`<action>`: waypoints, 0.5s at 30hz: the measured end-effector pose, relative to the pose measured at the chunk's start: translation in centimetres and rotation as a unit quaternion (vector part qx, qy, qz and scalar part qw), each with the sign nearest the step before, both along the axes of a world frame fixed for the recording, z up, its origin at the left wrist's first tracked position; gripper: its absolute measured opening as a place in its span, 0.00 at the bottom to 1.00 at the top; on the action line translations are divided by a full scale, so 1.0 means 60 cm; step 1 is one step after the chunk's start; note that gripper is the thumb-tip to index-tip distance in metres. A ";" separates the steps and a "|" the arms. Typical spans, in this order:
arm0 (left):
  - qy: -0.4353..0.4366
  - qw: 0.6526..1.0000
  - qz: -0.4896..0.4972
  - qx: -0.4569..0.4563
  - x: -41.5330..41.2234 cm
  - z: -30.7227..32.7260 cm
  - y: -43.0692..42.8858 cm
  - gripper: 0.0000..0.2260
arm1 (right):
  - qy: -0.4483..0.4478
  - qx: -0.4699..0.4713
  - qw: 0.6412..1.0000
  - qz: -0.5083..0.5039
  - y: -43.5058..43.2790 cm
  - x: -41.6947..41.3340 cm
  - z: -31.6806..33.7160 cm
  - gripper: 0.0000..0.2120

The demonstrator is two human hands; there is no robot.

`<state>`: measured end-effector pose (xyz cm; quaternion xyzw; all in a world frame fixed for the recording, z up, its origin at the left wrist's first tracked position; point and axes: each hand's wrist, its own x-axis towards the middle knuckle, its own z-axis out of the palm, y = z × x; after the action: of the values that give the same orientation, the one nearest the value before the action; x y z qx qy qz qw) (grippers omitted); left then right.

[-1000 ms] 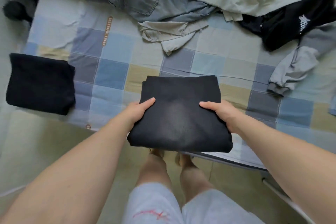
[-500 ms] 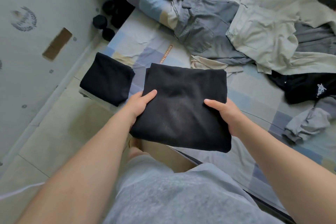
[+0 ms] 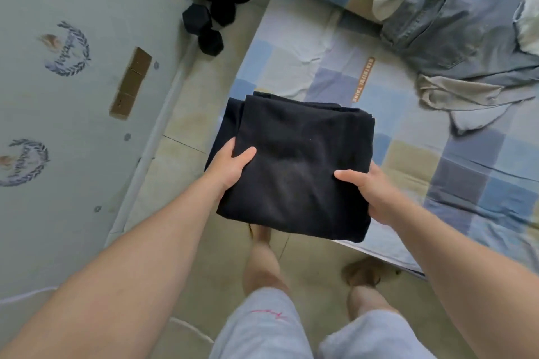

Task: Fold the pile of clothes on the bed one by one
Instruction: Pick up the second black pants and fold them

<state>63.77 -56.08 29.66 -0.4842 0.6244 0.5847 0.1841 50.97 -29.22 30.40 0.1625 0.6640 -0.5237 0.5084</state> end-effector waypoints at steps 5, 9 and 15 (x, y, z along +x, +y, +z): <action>-0.007 0.999 -0.042 -0.008 -0.015 -0.122 -0.125 0.20 | 0.002 0.045 0.998 -0.031 -0.124 0.025 -0.123 0.22; -0.033 0.997 -0.048 -0.051 -0.006 -0.219 -0.166 0.18 | -0.013 0.087 0.996 -0.023 -0.174 0.047 -0.229 0.20; -0.044 0.994 -0.031 -0.094 0.012 -0.282 -0.180 0.18 | -0.037 0.109 0.993 -0.040 -0.180 0.074 -0.287 0.15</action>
<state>64.47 -66.87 12.76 -0.5053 0.6824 0.4954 0.1832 55.39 -40.00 13.20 0.2629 0.6906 -0.4620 0.4903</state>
